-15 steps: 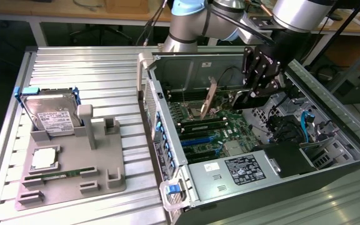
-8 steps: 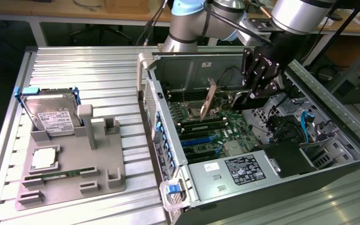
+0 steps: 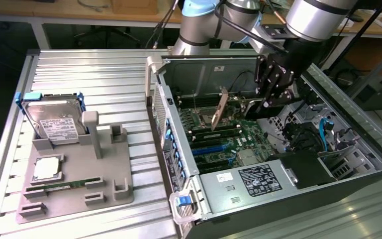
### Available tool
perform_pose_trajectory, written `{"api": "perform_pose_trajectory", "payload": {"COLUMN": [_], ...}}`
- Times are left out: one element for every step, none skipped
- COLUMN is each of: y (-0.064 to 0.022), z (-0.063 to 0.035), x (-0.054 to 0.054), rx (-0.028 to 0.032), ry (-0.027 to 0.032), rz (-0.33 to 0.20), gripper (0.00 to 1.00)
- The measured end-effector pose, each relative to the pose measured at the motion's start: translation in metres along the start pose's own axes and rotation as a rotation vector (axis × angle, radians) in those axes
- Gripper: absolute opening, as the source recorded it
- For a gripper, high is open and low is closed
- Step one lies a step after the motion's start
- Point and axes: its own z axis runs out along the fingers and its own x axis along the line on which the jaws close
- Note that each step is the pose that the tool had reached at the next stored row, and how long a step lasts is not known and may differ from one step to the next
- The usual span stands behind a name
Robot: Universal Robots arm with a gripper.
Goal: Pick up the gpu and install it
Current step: 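Insert the gpu into the slot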
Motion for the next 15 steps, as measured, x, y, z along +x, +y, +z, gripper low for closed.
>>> {"api": "perform_pose_trajectory", "payload": {"y": [0.0,0.0,0.0,0.0,0.0,0.0,0.0,-0.0001,-0.0001,-0.0001,-0.0001,0.0,0.0,0.0,0.0], "z": [0.0004,0.0006,0.0009,0.0014,0.0016,0.0019,0.0023,0.0023,0.0025,0.0029,0.0034,0.0039,0.0044,0.0049,0.0057], "x": [0.0,0.0,0.0,0.0,0.0,0.0,0.0,0.0,0.0,0.0,0.0,0.0001,0.0,0.0,0.0001], "rx": [0.0,0.0,0.0,0.0,0.0,0.0,0.0,0.0,0.0,0.0002,0.0003,0.0004,0.0006,0.0008,0.001], "ry": [0.0,0.0,0.0,0.0,0.0,0.0,0.0,0.0,0.0,-0.0003,-0.0003,-0.0002,-0.0001,-0.0001,0.0], "rz": [0.0,0.0,0.0,0.0,0.0,0.0,0.0,0.0,0.0,0.0,0.0,0.0,0.0,0.0,0.0], "gripper": [0.27,0.27,0.27,0.27,0.27,0.27,0.27,0.27,0.27,0.27,0.27,0.27,0.27,0.27,0.27]}}
